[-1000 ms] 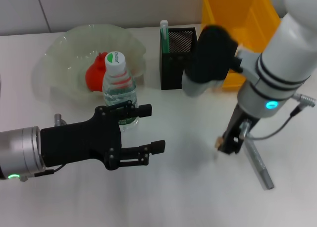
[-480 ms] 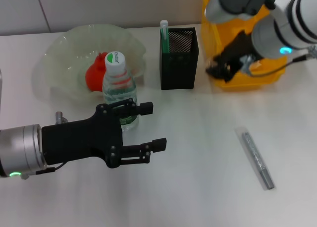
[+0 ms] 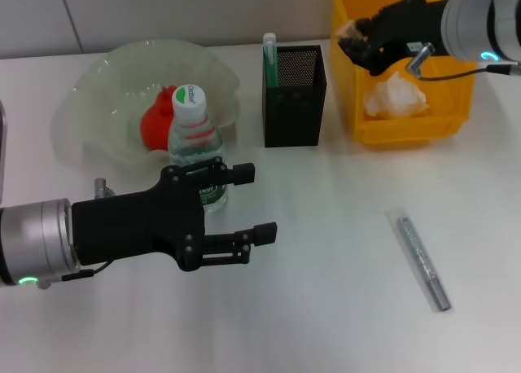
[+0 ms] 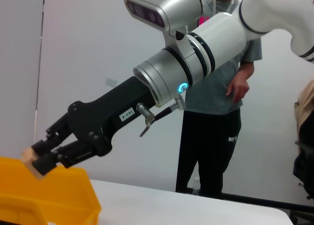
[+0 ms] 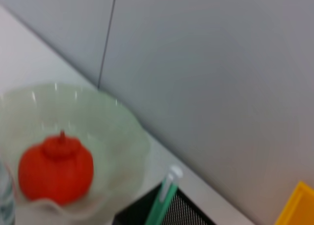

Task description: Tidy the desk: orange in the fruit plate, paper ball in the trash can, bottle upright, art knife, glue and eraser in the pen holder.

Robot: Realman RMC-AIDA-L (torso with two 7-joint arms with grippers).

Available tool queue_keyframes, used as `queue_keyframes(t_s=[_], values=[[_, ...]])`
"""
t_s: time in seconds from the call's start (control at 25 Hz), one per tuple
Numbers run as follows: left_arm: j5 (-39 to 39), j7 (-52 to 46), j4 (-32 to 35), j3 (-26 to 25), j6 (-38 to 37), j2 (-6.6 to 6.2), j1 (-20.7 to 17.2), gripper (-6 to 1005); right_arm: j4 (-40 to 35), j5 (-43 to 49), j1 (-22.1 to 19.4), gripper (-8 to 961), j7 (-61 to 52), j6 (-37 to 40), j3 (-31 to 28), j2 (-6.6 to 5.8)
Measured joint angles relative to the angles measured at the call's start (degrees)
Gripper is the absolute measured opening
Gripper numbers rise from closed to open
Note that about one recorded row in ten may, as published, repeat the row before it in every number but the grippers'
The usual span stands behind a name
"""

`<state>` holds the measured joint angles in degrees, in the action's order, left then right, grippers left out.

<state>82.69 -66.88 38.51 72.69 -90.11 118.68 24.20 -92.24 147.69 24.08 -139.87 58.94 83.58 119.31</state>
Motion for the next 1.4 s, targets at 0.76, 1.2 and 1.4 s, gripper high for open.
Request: queue_keyframes(t_s=[0.76, 1.2, 1.4], values=[[-0.04, 0.00, -0.47, 0.14, -0.13, 0.07, 0.77, 813, 23.57, -40.92, 2.96, 258, 32.43, 1.19, -21.79, -0.45], [-0.09, 0.05, -0.45, 0.18, 0.01, 0.06, 1.57, 813, 40.38, -40.73, 12.28, 259, 37.25, 1.42, -25.35, -2.97], [-0.09, 0.71, -0.50, 0.18, 0.06, 0.13, 1.85, 813, 45.19, -40.63, 14.80, 258, 38.70, 0.19, -25.13, -3.04]])
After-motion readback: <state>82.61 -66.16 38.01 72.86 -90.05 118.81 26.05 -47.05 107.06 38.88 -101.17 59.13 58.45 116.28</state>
